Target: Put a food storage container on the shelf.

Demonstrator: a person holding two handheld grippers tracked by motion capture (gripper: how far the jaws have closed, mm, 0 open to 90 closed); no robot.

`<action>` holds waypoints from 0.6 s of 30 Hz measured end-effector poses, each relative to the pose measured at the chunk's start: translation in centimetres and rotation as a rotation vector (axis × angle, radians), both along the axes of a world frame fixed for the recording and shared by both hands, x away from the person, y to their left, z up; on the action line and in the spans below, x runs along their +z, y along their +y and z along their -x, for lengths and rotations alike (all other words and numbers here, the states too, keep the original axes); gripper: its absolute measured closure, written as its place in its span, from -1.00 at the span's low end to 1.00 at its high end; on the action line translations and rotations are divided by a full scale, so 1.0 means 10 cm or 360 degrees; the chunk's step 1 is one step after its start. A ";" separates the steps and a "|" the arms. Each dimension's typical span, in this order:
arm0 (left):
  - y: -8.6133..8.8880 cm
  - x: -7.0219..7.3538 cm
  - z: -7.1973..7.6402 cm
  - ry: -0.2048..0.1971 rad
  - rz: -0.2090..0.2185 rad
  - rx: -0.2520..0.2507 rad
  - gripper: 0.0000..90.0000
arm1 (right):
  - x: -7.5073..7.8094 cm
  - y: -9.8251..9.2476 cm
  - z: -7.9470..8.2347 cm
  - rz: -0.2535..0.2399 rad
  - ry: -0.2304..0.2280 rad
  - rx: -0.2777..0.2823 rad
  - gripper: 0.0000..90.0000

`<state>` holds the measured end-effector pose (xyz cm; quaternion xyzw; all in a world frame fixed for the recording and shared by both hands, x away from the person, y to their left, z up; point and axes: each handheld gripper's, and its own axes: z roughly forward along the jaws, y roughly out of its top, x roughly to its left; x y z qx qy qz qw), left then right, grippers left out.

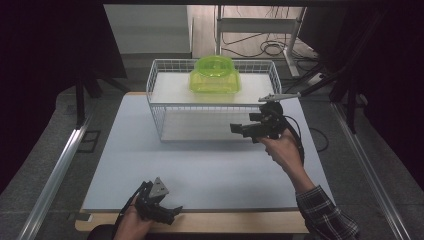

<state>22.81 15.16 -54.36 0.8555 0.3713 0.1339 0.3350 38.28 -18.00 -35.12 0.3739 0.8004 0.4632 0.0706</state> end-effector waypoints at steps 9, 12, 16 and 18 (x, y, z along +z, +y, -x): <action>0.00 0.00 0.00 -0.0020 -0.0014 -0.0003 -1.00 | -0.29 -0.06 0.21 0.0053 0.0022 0.0036 -0.90; 0.00 0.00 0.00 -0.0023 -0.0019 -0.0004 -1.00 | -0.35 -0.10 0.27 0.0067 0.0001 0.0036 -0.91; 0.00 0.00 0.00 -0.0029 -0.0021 -0.0004 -1.00 | -0.44 -0.15 0.36 0.0100 -0.0031 0.0026 -0.91; 0.00 0.00 0.00 -0.0032 -0.0021 -0.0003 -1.00 | -0.50 -0.18 0.41 0.0114 -0.0042 0.0012 -0.92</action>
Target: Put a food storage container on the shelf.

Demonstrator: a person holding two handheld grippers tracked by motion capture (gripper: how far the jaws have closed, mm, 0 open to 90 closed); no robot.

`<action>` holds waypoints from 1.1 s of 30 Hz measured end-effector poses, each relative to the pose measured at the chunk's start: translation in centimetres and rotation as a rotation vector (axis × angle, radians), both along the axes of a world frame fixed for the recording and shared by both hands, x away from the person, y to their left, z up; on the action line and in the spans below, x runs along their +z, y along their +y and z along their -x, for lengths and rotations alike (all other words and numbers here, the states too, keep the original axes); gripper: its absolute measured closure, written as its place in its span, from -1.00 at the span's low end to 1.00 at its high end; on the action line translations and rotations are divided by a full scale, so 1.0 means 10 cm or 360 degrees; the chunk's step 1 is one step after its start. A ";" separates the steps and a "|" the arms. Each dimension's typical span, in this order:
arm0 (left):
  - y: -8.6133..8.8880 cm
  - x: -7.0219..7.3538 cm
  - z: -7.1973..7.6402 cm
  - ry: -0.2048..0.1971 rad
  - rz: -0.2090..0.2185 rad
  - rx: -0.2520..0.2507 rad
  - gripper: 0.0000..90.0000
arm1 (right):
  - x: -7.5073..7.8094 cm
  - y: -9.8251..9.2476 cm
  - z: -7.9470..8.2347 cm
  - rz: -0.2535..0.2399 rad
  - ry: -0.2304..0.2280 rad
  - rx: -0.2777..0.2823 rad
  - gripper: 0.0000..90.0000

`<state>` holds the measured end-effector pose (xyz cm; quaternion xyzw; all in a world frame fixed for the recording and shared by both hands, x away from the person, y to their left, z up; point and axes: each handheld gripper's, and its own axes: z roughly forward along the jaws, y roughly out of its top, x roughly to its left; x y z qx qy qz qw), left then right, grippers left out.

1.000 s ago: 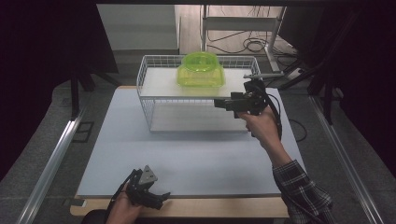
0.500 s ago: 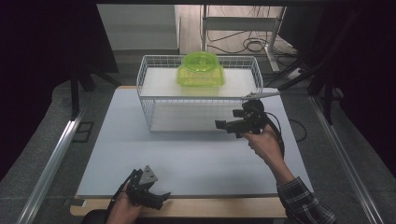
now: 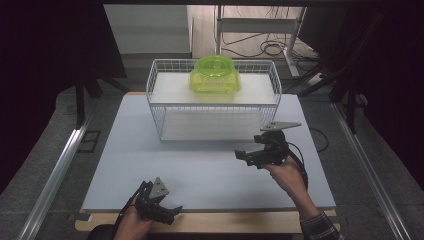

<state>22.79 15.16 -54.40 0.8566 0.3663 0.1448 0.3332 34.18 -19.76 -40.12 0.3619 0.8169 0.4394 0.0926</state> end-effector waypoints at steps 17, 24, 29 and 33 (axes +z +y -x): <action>0.00 0.00 0.00 -0.0007 -0.0008 -0.0004 -1.00 | -0.51 -0.25 0.27 0.0140 -0.0061 -0.0098 -1.00; 0.00 -0.01 0.00 -0.0006 -0.0011 -0.0005 -1.00 | -0.68 -0.33 0.35 0.0174 -0.0085 -0.0113 -1.00; 0.00 -0.01 0.00 -0.0005 -0.0013 -0.0007 -1.00 | -0.78 -0.38 0.39 0.0201 -0.0091 -0.0129 -1.00; -0.01 -0.01 0.00 -0.0006 -0.0014 -0.0010 -1.00 | -0.87 -0.40 0.42 0.0235 -0.0097 -0.0138 -1.00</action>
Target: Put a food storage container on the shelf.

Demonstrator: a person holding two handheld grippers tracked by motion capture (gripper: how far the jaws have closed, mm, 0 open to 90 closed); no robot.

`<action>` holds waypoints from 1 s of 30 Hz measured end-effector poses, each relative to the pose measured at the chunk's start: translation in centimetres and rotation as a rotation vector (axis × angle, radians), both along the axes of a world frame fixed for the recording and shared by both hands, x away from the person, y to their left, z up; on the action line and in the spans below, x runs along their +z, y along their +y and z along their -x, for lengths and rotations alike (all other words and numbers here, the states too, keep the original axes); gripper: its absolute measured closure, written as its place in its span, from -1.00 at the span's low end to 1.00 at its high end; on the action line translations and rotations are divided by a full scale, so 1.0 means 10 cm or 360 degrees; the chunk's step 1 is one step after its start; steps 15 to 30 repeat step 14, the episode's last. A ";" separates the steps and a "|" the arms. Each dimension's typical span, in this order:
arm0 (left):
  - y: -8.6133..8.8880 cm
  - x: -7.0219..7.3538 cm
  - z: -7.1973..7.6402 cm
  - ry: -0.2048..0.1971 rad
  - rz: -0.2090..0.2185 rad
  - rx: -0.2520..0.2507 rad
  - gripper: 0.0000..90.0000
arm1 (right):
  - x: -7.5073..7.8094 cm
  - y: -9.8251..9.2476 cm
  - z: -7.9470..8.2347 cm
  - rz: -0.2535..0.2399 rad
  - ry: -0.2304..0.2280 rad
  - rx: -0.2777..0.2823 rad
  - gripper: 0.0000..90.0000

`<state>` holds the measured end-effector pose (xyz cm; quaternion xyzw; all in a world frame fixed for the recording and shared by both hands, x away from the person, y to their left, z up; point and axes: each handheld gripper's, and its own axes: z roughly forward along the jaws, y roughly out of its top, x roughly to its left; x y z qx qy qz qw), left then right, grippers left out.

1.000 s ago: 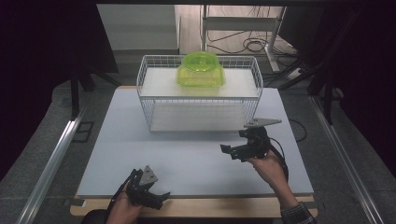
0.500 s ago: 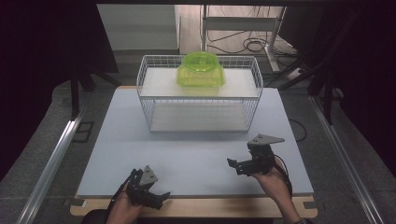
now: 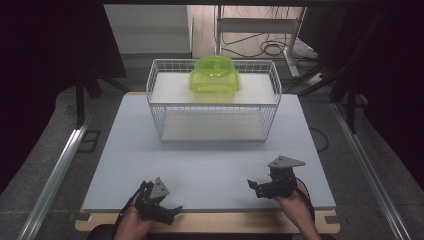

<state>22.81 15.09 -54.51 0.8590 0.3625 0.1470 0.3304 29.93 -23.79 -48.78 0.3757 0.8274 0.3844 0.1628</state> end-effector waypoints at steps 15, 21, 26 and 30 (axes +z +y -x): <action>-0.01 0.00 0.00 0.0001 0.0001 -0.0004 -1.00 | -0.25 0.03 0.09 0.0174 0.0099 0.0024 -1.00; -0.01 0.00 0.00 0.0001 0.0001 -0.0004 -1.00 | -0.25 0.03 0.09 0.0174 0.0099 0.0024 -1.00; -0.01 0.00 0.00 0.0001 0.0001 -0.0004 -1.00 | -0.25 0.03 0.09 0.0174 0.0099 0.0024 -1.00; -0.01 0.00 0.00 0.0001 0.0001 -0.0004 -1.00 | -0.25 0.03 0.09 0.0174 0.0099 0.0024 -1.00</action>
